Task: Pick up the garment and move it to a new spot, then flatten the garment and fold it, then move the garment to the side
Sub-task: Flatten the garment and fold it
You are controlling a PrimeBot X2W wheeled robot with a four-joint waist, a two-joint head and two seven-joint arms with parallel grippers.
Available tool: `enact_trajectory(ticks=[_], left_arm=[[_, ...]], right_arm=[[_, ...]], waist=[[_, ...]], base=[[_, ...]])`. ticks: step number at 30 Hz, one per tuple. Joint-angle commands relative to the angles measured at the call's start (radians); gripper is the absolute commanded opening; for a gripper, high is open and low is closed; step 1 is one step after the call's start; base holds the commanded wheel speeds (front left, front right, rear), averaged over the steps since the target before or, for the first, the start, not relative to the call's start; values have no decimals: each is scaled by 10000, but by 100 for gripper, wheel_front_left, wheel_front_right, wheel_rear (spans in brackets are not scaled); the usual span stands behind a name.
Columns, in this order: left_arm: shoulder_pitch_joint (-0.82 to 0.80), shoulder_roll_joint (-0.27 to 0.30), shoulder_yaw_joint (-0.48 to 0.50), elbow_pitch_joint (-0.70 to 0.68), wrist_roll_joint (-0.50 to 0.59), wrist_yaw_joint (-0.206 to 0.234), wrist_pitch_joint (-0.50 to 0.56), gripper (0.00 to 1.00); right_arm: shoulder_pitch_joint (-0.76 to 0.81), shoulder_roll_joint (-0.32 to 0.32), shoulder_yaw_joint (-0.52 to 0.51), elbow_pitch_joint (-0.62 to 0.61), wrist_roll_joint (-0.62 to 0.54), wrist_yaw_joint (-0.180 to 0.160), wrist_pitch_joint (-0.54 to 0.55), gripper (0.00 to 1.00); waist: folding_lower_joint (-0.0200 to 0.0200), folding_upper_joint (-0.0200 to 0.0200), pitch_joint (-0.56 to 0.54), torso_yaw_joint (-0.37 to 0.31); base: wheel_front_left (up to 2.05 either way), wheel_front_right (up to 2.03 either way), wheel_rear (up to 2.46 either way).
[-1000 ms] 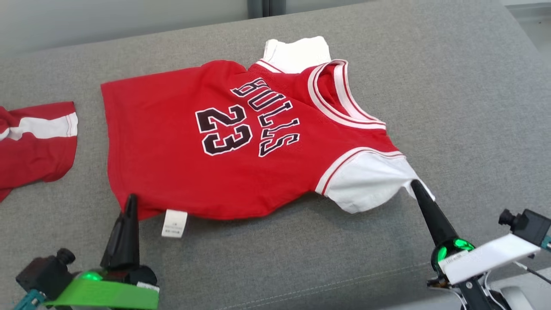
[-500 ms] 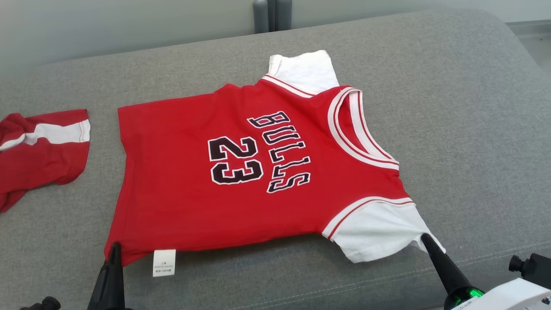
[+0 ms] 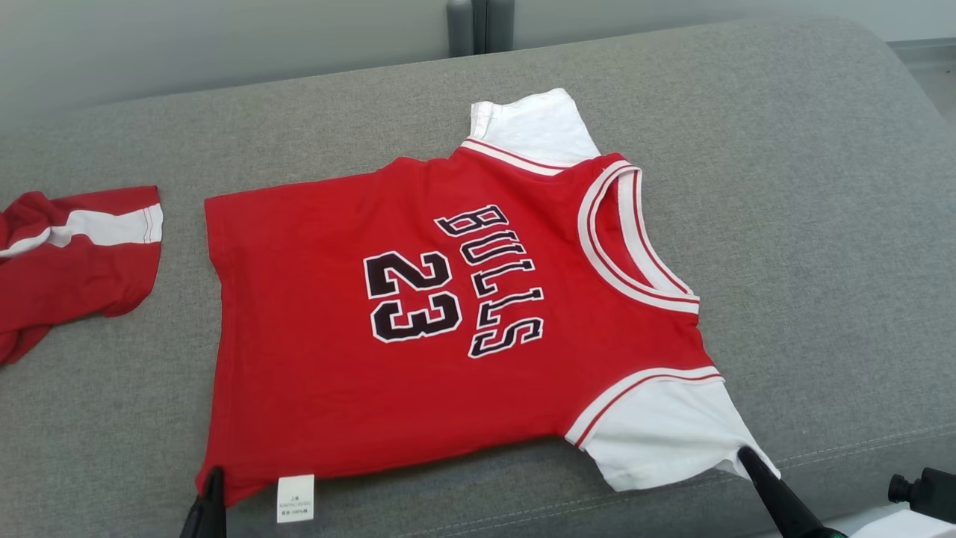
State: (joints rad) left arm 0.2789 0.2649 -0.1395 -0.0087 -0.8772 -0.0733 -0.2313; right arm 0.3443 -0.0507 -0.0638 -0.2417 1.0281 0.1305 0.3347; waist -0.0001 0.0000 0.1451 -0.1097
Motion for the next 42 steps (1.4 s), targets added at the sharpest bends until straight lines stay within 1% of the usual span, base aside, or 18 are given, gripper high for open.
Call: enact_trajectory(ticks=[1, 7, 15, 20, 28, 31, 33, 36, 37, 38, 42], left_arm=[[9, -4, -67, 67, -78, 30, 93, 0], [-327, 40, -298, 408, -169, -78, 427, 0], [-640, 47, -505, 859, -150, -120, 606, 0], [-1000, 51, -693, 1105, -14, 43, 876, 0], [-2479, -317, -912, 1620, 15, 730, 1589, 0], [-3251, -514, -1080, 2174, 47, 912, 1896, 0], [-3800, -625, -1118, 2695, 79, 937, 1992, 0], [-4639, -854, -1147, 3555, 33, 885, 1975, 0], [-5209, -960, -1141, 4137, 59, 848, 1911, 0], [-5484, -1032, -1155, 4426, 74, 819, 1889, 0], [-6443, -1201, -1193, 5507, 150, 717, 1738, 0]], right_arm=[[-66, -5, 5, 117, -32, 5, 36, 0], [-526, -3, 97, 621, -252, 4, 82, 0], [-944, -2, 211, 1081, -542, 5, 164, 0], [-1298, -5, 188, 1346, -846, 5, 248, 0], [-2761, -6, -162, 2106, -1582, 5, 553, 0], [-3573, -6, -264, 2588, -1887, 5, 774, 0], [-4171, -12, -337, 2979, -2179, 4, 816, 0], [-5062, -10, -414, 3734, -2335, 4, 820, 0], [-5636, -10, -451, 4328, -2534, 4, 800, 0], [-5924, -9, -454, 4612, -2620, 4, 774, 0], [-6989, -13, -537, 5809, -2866, 4, 496, 0]], waist=[[1, 0, -16, -2], [1, 0, -157, 31], [1, 0, -303, 118], [1, 0, -359, 218], [1, 0, -419, 535], [1, 0, -334, 661], [1, 0, -227, 730], [1, 0, -18, 824], [1, 0, 145, 881], [1, 0, 221, 905], [1, 0, 520, 951]], base=[[0, 0, 0], [0, 0, 0], [0, 0, 0], [0, 0, 0], [0, 0, 0], [0, 0, 0], [0, 0, 0], [0, 0, 0], [0, 0, 0], [0, 0, 0], [0, 0, 0]])
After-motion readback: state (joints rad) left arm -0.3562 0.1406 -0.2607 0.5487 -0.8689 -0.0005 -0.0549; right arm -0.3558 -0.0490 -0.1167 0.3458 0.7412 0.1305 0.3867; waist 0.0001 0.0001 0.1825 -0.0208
